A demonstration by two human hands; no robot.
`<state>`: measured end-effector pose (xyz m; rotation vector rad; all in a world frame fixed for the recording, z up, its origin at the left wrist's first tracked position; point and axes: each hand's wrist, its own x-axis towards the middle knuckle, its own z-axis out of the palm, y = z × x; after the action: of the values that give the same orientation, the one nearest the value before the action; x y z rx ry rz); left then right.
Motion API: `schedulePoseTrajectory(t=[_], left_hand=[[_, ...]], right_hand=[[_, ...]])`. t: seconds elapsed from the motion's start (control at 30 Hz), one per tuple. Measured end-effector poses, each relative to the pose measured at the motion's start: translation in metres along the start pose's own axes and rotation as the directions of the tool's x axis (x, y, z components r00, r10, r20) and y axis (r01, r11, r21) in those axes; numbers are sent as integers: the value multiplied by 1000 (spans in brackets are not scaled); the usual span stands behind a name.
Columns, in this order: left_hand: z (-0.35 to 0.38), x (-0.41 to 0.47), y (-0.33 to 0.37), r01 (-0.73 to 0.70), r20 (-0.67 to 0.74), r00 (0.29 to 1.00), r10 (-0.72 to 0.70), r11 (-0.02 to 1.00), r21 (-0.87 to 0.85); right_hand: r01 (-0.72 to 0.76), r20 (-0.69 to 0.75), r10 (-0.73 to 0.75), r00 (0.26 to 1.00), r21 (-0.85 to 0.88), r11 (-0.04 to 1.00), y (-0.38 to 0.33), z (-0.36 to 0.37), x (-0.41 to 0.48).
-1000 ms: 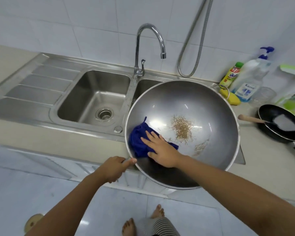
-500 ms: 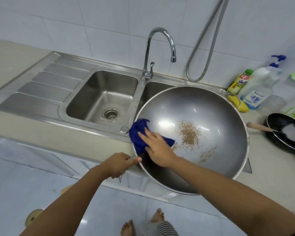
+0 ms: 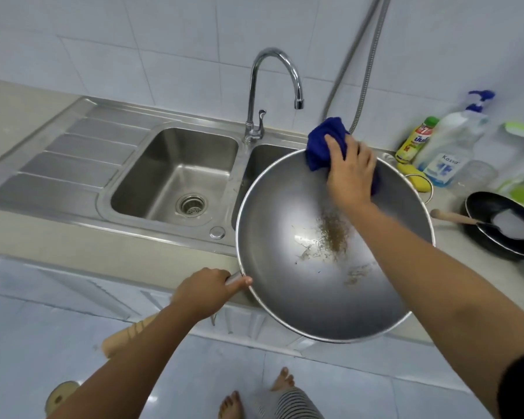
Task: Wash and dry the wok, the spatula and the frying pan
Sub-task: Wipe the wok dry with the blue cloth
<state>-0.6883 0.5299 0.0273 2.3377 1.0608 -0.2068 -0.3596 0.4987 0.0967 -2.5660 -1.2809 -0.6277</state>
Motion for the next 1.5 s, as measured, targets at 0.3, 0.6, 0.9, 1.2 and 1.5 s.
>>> schedulePoseTrajectory(t=[0.3,0.6,0.9,1.2,1.5], left_hand=[[-2,5,-3,-26,-6,1000,26,999,35],[11,5,-8,-2,-15,1000,2,1000,-28],[21,-8,-1,-15,29,999,21,978,-208],[42,-16,30,5,18,1000,2,931,-365],[25,-14,92,-84,-69,996,53,799,-595]], right_hand=[[-419,108,425,899,-73,905,21,26,-125],[-179,629,-307,715,589,788,-66,7,-206],[-20,540,112,834,-174,985,53,-39,-211],[-358,602,174,779,199,913,-31,-27,-251],[-136,190,52,980,465,875,45,-67,-258]])
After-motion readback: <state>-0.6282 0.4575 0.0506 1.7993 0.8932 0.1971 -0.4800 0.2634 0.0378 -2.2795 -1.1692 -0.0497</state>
